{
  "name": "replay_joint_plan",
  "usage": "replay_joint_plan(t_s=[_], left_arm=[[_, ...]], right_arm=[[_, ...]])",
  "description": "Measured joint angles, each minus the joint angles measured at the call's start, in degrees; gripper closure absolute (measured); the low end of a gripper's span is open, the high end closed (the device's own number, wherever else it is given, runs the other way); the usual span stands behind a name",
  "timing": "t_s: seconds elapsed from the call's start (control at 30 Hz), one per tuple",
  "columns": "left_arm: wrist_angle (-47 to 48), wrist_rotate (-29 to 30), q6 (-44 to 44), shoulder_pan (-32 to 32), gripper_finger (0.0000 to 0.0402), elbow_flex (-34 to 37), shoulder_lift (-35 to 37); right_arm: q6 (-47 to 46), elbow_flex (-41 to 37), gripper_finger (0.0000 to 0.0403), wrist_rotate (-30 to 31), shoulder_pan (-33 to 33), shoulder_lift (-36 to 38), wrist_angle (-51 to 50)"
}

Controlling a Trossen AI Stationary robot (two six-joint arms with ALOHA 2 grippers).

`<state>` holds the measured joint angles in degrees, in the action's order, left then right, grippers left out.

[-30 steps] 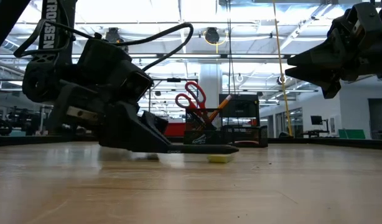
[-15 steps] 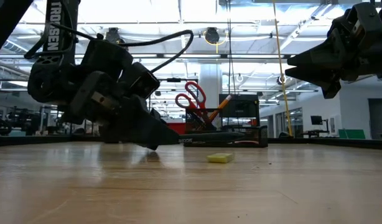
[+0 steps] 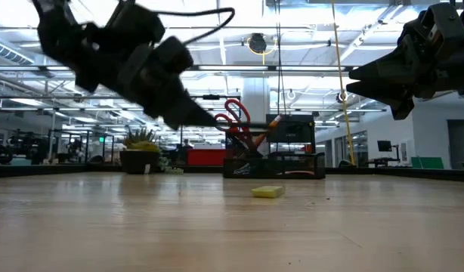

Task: Pick and place office supplies into organizer
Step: Put the black pen into the desk organizer

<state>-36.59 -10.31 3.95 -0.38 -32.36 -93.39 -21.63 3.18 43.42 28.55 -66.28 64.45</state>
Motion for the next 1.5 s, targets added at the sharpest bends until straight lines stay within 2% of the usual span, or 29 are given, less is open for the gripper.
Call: replay_joint_plan(t_s=[0.17, 0.3, 0.53, 0.7, 0.9, 1.03, 1.2, 1.37, 1.5], left_arm=[[23.42, 2.59, -0.41, 4.54, 0.0352, -8.04, 8.16], [41.68, 4.79, -3.55, 8.19, 0.0364, -18.09, 8.80], [62.19, 5.46, -9.48, 14.43, 0.0351, -34.64, 8.71], [71.73, 6.08, -10.77, 18.84, 0.0360, -46.17, 6.38], [86.56, 7.44, -13.30, 21.68, 0.0363, -58.77, -1.67], [91.92, 9.03, -16.55, 21.66, 0.0350, -66.28, -7.47], [98.96, 13.37, -17.81, 22.37, 0.0364, -75.83, -14.18], [103.26, 13.36, -20.27, 22.76, 0.0358, -83.18, -18.71], [105.09, 13.38, -23.06, 23.15, 0.0344, -86.07, -21.96]], right_arm=[[0.00, 0.00, 0.0271, 0.00, 0.01, 0.00, -0.01], [0.00, 0.00, 0.0271, 0.00, 0.00, 0.02, 0.00], [0.00, 0.00, 0.0271, 0.00, 0.01, 0.01, 0.00], [0.00, 0.00, 0.0271, 0.00, 0.00, 0.00, -0.01], [0.00, 0.00, 0.0271, 0.00, 0.01, 0.01, -0.02], [0.00, 0.00, 0.0271, 0.00, 0.01, 0.02, -0.20], [0.00, 0.00, 0.0271, 0.00, 0.00, -0.01, -0.24], [0.00, 0.00, 0.0271, 0.00, 0.01, 0.02, 0.04], [0.00, 0.00, 0.0271, 0.00, 0.00, 0.02, -0.01]])
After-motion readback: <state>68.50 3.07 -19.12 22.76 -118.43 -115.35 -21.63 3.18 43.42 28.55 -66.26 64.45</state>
